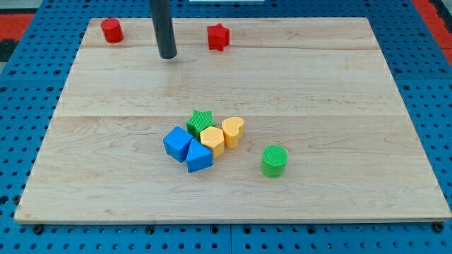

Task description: Push the blue cube into the yellow hexagon

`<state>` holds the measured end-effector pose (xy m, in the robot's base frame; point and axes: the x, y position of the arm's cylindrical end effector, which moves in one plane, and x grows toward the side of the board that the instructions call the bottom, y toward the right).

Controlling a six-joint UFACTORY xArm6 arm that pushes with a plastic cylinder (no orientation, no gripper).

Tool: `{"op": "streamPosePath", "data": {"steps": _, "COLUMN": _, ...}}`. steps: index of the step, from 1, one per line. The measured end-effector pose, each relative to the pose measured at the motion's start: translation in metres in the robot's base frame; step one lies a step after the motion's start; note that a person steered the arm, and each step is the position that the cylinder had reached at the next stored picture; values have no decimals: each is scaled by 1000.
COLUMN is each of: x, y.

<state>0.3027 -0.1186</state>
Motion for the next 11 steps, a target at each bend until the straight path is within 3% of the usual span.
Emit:
{"op": "streamPosePath", "data": {"steps": 1, "x": 41, "y": -15}}
{"op": "streamPosePath", "data": {"steps": 4, "x": 219, "y": -23}}
{"op": "streamPosePath", "data": {"steps": 5, "x": 232, "y": -9}}
{"op": "streamPosePath", "data": {"steps": 8, "x": 162, "y": 81}}
{"op": "streamPosePath", "data": {"steps": 9, "x": 165, "y": 103}}
{"op": "streamPosePath", "data": {"steps": 11, "x": 211, "y": 94}}
